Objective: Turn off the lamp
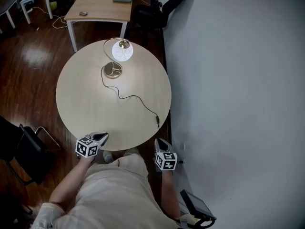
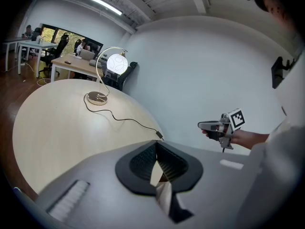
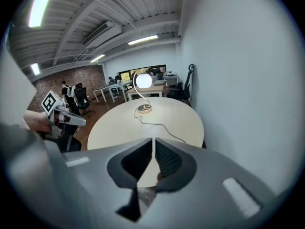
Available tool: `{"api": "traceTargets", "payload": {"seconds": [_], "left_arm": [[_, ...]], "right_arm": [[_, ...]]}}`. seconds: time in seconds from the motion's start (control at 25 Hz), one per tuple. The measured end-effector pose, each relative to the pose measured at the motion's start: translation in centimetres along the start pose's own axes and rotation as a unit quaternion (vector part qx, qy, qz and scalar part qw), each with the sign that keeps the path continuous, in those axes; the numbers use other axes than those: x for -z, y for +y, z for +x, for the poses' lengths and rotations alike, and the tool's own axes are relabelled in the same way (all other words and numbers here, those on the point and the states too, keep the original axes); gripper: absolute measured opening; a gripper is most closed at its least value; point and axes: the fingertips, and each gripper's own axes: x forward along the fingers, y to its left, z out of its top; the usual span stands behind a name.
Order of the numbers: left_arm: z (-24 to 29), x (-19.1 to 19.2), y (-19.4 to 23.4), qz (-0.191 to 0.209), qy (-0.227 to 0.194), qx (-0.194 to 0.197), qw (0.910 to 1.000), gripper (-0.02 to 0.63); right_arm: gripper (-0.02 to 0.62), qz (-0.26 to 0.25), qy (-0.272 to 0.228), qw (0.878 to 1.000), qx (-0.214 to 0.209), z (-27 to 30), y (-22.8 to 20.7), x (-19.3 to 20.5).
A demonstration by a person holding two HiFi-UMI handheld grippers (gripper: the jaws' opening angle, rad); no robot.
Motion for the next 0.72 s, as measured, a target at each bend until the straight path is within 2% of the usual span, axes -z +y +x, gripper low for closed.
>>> {"api": "traceTargets", "payload": {"seconds": [0.32, 0.48, 0.56, 0.72], "left_arm": [[1.9, -0.9, -1.1, -0.019, 0.007, -0.016, 0.9997, 0.005], [3.3, -1.7, -2.0, -0.034, 0.009, -0.026, 0.9990, 0.005], [4.2, -2.0, -2.6, -0.033, 0.016, -0.027, 0.9989, 0.005], [6.3, -2.7, -3.8, -0.028, 0.028, -0.030, 0.9988, 0.005]], "right_arm": [[0.021, 0.002, 0.012, 1.000, -0.016, 2.0, -3.3, -1.2], [0.025, -0.030, 0.036, 0.999, -0.015, 3.7, -5.8, -0.7], [0.031, -0.042, 0.045, 0.998, -0.017, 4.5, -6.8, -0.5], [0.054, -0.032, 0.052, 0.998, -0.035, 5.7, -8.3, -0.3]]}}
